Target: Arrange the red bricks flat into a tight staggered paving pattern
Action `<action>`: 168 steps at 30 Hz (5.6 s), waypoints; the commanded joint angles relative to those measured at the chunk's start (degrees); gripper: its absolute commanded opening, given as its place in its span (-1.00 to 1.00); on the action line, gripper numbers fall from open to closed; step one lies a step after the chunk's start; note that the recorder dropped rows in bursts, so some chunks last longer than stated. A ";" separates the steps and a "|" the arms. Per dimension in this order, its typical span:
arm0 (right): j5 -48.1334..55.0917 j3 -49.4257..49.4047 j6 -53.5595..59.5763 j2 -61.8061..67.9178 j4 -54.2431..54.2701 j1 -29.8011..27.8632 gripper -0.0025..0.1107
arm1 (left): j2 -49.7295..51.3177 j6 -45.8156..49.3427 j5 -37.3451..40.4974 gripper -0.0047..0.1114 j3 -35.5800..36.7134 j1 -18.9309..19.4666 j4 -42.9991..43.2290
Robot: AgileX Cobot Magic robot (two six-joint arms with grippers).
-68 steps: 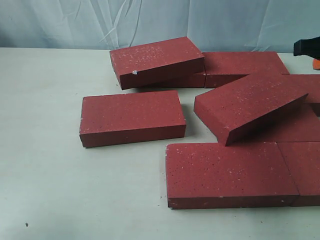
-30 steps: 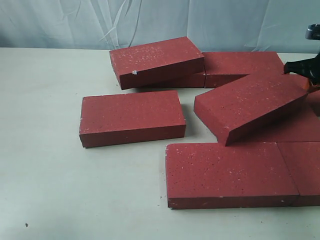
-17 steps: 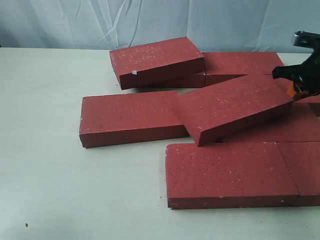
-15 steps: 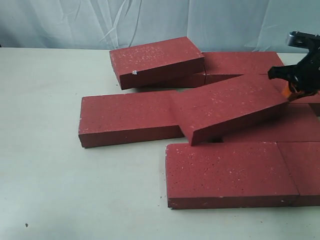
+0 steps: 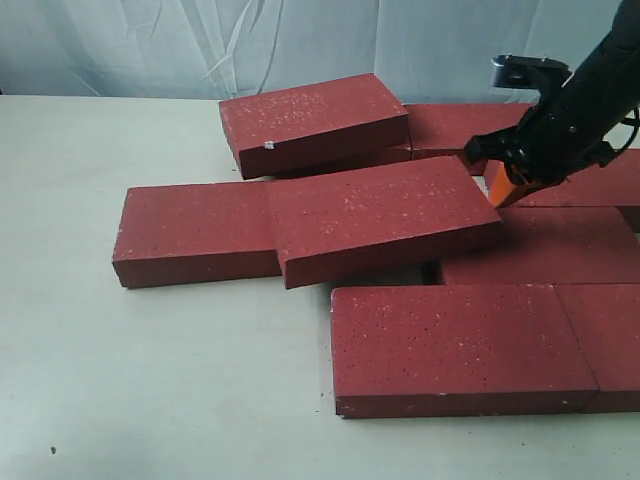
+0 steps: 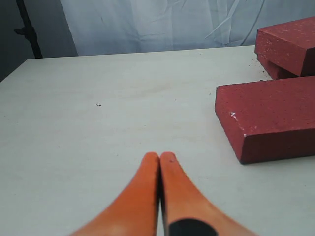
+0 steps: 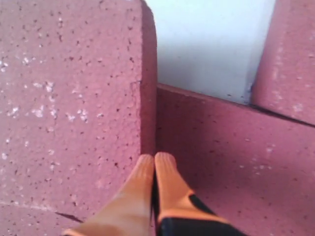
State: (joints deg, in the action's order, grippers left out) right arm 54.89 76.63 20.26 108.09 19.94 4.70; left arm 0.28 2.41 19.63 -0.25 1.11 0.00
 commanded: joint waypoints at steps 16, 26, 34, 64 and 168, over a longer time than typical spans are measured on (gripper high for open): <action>-5.72 0.30 0.72 -0.54 6.26 20.02 -0.97 | -0.28 -0.29 -0.47 -0.92 0.25 -0.27 -0.38; -10.96 0.30 -1.47 -0.54 5.99 20.03 -0.97 | -0.28 -0.29 -0.47 -0.92 0.25 -0.27 -0.38; -11.27 0.30 -1.47 -0.54 6.31 21.72 -0.97 | -0.28 -0.29 -0.47 -0.92 0.25 -0.27 -0.38; -2.38 14.14 -13.69 -0.54 -1.24 33.45 -0.97 | -0.28 -0.29 -0.47 -0.92 0.25 -0.27 -0.38; -11.32 -21.52 -15.39 -25.14 -4.20 6.40 -0.97 | 5.55 -9.71 -13.84 -0.92 -12.82 -0.27 6.20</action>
State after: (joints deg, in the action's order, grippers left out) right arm 44.05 55.41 4.90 83.55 15.33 11.57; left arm 2.93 -6.94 0.77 -9.73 1.11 6.70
